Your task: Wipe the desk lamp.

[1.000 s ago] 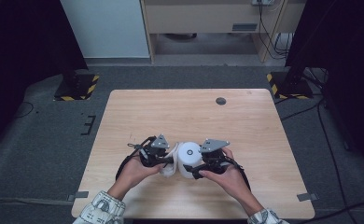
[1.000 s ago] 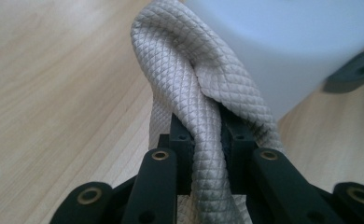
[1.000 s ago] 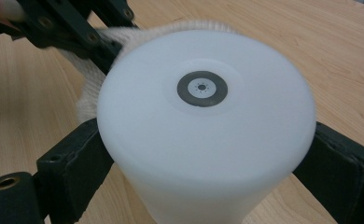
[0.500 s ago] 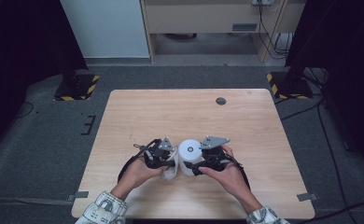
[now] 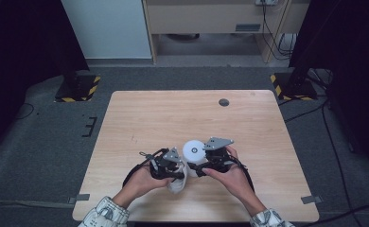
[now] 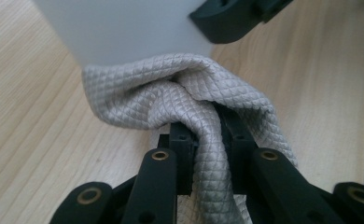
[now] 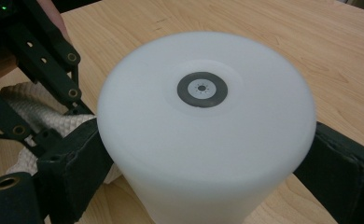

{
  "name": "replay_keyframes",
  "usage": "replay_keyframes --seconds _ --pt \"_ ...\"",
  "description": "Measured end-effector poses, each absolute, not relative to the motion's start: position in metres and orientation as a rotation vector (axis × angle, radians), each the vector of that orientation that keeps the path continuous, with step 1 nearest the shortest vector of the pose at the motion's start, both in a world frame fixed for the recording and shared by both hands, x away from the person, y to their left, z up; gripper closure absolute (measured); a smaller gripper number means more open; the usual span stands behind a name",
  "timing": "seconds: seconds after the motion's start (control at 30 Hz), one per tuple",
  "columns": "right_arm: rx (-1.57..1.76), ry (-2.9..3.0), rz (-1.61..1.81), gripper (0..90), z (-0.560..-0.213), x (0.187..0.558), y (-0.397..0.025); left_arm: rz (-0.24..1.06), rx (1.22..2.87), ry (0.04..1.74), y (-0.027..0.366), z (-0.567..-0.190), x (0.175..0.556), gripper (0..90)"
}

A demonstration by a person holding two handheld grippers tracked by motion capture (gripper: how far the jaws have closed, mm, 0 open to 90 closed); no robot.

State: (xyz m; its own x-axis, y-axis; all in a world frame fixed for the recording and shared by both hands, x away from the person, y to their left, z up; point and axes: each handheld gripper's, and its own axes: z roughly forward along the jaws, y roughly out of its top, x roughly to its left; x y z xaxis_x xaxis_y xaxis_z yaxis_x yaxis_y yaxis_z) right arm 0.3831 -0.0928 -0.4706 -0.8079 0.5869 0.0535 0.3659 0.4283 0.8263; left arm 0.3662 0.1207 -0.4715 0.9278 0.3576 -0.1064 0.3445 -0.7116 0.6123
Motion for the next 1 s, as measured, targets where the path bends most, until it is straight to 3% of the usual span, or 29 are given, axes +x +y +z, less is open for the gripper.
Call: replay_keyframes --seconds 0.4,0.7,1.0 --pt "0.828 2.438 1.323 9.0 -0.470 0.383 -0.093 0.007 2.430 0.466 0.114 -0.481 0.364 77.1" --pt "0.831 2.440 1.318 9.1 -0.470 0.382 -0.093 0.054 2.392 0.581 0.139 -0.480 0.378 77.1" --pt "0.828 2.443 1.317 9.1 -0.470 0.382 -0.092 0.021 2.418 0.484 0.117 -0.481 0.366 76.9"
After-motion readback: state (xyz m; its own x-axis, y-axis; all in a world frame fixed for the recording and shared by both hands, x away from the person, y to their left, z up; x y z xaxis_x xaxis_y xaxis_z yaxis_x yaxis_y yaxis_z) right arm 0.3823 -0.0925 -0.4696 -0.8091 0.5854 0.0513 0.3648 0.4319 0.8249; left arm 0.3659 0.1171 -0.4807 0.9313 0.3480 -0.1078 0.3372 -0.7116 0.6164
